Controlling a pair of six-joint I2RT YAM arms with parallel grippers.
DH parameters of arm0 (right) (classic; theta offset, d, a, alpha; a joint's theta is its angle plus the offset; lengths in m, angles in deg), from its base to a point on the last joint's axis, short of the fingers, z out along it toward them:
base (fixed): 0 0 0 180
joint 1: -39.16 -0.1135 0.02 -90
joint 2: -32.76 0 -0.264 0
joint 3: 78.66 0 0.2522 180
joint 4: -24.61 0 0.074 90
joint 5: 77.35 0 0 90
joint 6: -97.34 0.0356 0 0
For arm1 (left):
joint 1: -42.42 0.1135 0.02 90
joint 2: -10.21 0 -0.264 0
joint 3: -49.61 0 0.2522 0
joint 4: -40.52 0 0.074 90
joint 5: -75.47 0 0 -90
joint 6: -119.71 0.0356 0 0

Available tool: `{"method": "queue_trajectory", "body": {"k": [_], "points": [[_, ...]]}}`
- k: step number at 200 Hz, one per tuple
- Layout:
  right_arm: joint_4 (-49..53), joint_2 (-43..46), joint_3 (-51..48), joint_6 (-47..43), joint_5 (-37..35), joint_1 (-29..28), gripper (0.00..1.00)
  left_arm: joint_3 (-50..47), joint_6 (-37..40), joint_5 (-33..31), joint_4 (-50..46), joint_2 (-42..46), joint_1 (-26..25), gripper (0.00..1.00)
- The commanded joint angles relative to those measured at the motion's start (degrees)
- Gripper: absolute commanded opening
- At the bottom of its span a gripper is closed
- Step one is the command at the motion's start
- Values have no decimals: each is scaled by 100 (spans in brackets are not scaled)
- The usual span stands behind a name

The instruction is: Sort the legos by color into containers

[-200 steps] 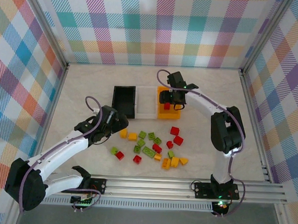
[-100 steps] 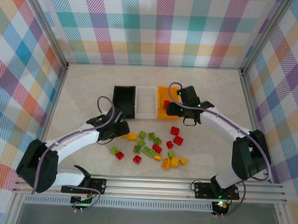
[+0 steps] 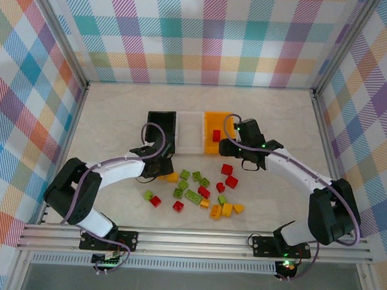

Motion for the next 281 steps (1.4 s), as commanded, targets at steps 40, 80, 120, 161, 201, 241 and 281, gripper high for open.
{"method": "queue_trajectory", "body": {"k": [40, 80, 120, 161, 201, 241, 281], "points": [[-212, 142, -41, 2, -82, -32, 75, -142, 4, -111, -10, 0, -20, 41], [-197, 149, -44, 15, -171, -31, 76, -110, 3, -74, -248, 366, -19, 26], [-238, 160, -53, 61, -153, -32, 76, 452, 104, -207, -799, 1118, 71, 25], [-281, 160, -141, 109, -166, -32, 76, 1539, 251, -304, -875, 655, 707, 25], [-259, 164, -159, 101, -154, -32, 76, 2592, 419, -625, -868, -477, 1038, 24], [-255, 272, -229, 110, -136, -27, 76, 3374, 529, -780, -1142, -1373, 1231, 25], [-221, 345, -245, 74, 6, -30, 82, 3627, 469, -713, -1250, -1733, 1232, 48]]}}
